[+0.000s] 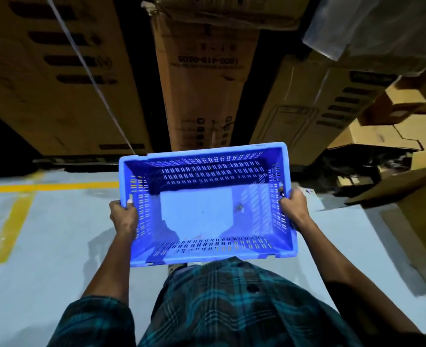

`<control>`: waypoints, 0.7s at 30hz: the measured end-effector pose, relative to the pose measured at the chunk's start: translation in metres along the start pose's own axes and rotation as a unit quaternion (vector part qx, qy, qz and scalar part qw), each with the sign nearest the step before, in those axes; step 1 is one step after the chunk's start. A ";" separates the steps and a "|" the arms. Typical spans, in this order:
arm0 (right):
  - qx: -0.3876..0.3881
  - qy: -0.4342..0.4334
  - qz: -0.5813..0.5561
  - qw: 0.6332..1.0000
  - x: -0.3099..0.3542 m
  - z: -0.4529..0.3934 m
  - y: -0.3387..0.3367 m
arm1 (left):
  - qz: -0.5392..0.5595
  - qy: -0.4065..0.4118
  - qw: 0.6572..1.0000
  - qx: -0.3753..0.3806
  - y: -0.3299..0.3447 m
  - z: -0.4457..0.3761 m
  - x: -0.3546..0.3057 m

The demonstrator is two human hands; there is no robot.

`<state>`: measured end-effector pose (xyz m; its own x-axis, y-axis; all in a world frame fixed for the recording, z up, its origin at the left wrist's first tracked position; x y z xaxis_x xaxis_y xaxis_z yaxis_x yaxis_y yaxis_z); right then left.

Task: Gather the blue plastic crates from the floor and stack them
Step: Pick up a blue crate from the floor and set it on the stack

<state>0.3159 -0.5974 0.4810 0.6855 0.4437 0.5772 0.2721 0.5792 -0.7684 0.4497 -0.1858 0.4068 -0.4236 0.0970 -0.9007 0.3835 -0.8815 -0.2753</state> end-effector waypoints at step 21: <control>0.203 0.219 0.056 0.953 0.003 -0.118 0.164 | -0.165 -0.138 0.973 0.086 0.043 -0.128 0.055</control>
<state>0.4420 -0.5821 0.3239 0.9351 0.2422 0.2588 -0.0425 0.8015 -0.5965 0.5478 -0.1598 0.3023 -0.7143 0.2806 -0.6411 0.0569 -0.8898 -0.4527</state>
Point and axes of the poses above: each hand's wrist, its own z-axis away from the middle knuckle, its own y-axis out of the palm, x = y × z, the point moved 1 cm from there along -z, towards the middle knuckle, and after that the axes turned 13 degrees about z, right-handed, at the moved point
